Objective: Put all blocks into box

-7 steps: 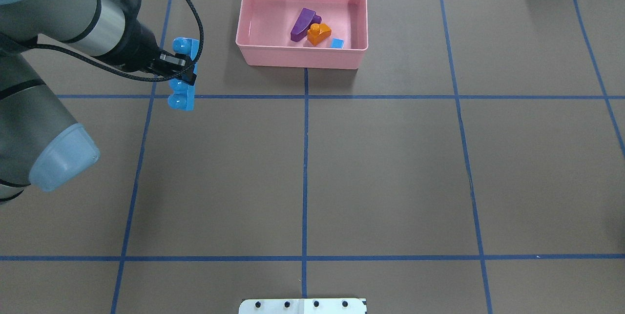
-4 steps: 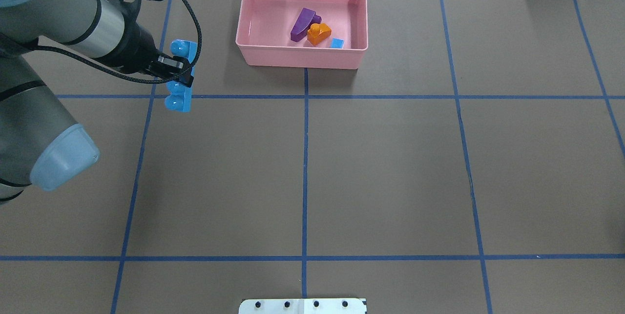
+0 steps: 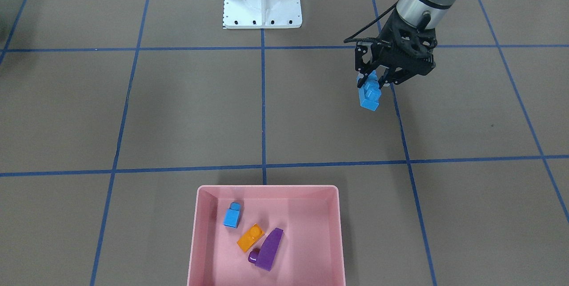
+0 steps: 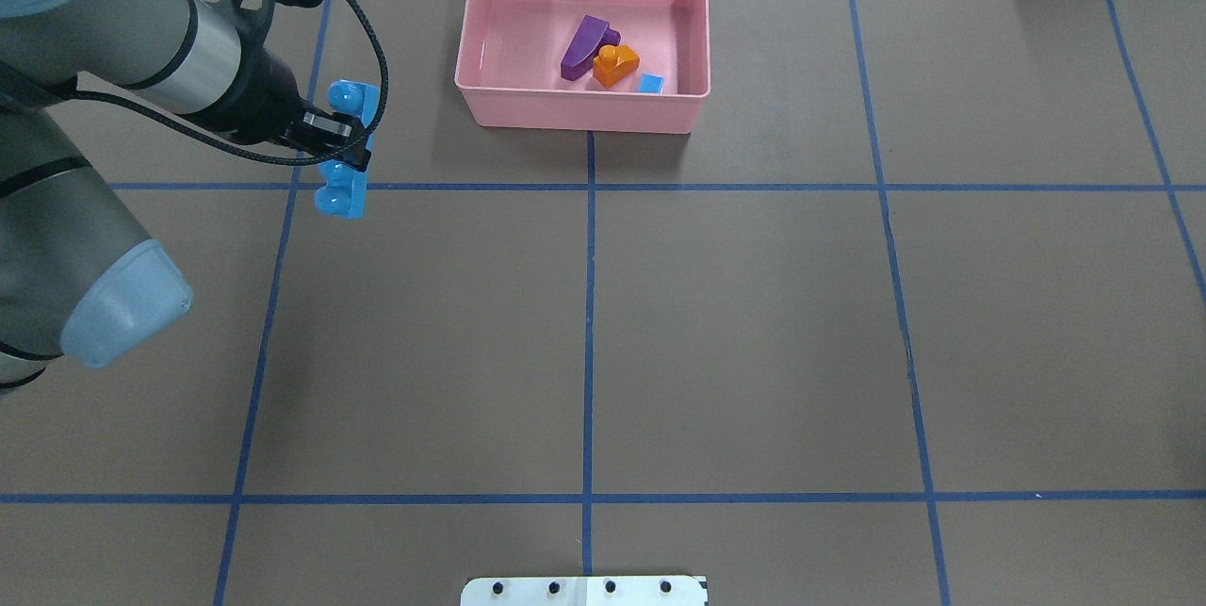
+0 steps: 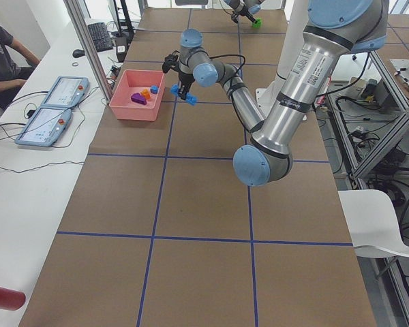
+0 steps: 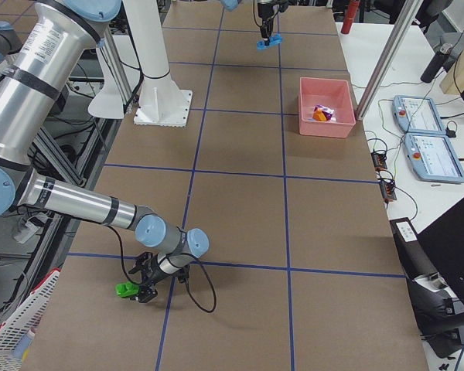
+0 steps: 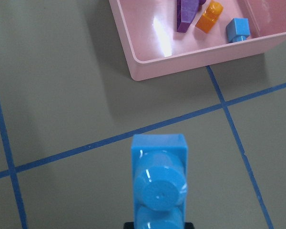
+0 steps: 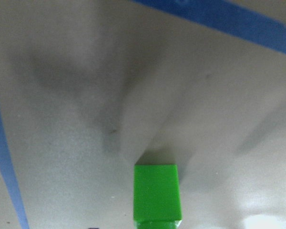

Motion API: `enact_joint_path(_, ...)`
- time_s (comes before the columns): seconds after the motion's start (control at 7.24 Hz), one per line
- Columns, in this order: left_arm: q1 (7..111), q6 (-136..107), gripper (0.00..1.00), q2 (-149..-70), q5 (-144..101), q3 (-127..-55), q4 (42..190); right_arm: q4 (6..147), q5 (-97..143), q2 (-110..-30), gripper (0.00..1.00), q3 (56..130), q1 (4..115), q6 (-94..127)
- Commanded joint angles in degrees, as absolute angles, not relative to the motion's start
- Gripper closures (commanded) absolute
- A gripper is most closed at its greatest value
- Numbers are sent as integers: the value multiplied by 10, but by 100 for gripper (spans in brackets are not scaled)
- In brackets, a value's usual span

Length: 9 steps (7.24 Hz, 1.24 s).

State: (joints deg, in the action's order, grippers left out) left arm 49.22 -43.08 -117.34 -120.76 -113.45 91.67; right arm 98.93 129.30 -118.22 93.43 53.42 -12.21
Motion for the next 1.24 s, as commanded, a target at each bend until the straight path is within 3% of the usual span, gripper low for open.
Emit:
enact_joint_path(0.0,492,-431,100,-1173,-1208,-1135,917,988,1293,-1176,8,933,520,-99)
enact_joint_path(0.28,492,-431,100,-1173,-1207,-1136,917,986,1290,-1174,17,930,512,-92)
enact_joint_path(0.55,492,-431,100,-1173,-1206,-1137,917,984,1288,-1170,91,921,508,-87)
enact_joint_path(0.69,492,-430,100,-1173,-1206,-1137,917,983,1288,-1169,100,922,500,-87)
enact_joint_path(1.11,492,-431,100,-1172,-1206,-1136,917,1020,1284,-1183,100,989,495,-88)
